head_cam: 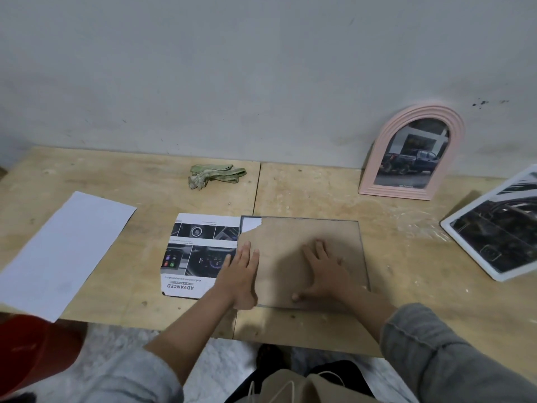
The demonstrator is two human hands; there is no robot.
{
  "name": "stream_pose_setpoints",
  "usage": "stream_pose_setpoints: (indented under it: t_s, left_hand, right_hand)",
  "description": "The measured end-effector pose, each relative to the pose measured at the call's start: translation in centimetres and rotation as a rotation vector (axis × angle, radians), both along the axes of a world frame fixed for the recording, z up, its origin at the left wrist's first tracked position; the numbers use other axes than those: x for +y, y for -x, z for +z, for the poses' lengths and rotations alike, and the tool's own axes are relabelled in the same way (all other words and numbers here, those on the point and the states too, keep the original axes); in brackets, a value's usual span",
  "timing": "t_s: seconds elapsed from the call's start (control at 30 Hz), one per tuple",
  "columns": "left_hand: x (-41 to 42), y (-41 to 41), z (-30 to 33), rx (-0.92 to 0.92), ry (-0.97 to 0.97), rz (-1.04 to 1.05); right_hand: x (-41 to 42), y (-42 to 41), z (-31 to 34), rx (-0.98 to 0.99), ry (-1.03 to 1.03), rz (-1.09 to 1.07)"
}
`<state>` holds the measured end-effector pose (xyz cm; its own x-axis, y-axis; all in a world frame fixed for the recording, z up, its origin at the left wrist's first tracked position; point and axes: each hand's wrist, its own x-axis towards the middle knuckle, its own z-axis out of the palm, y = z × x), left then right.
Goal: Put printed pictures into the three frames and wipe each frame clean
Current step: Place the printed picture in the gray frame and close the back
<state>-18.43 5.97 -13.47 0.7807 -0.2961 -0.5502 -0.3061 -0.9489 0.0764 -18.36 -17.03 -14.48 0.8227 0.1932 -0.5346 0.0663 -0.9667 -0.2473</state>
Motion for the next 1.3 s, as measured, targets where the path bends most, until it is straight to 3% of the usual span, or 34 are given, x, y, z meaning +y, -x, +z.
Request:
stream_pose_setpoints:
  t_s: [0.27,0.57,0.67,0.77,0.9,1.07,1.2,1.3]
  left_hand:
    - [-0.9,4.4,-0.9,-0.090,0.119,0.250]
    - [-1.8,5.9,-2.1,-0.123,0.166,0.350]
    - [-2.0,6.0,-1.8,-0.130,0.335,0.456]
    - [-2.7,5.9,-1.3,-0.209,0.558,0.707]
    - [-3.4,4.2,-0.5,-0.284,0.682,1.047]
    - [-2.6,2.1,-0.3,-0.355,0.683,1.083]
    - [-2.3,1.1,1.9,-0.412,0.855,1.165]
    - [-2.2,0.1,3.8,-0.303,1.044,1.334]
  right_hand:
    - [-3.8,5.3,-1.6,-0.201,0.013,-0.318]
    - [-4.6,7.4,-3.0,-0.258,0.034,-0.358]
    - [-4.7,7.4,-2.9,-0.256,-0.005,-0.405]
    - [-4.6,7.4,-2.8,-0.299,-0.107,-0.545]
    - [-3.8,6.3,-1.8,-0.338,-0.194,-0.743]
    - [-3.7,4.4,0.7,-0.325,-0.245,-0.952]
    - [-4.0,3.5,1.9,-0.431,-0.259,-0.969]
    - [-4.3,2.8,2.2,-0.451,-0.322,-1.041]
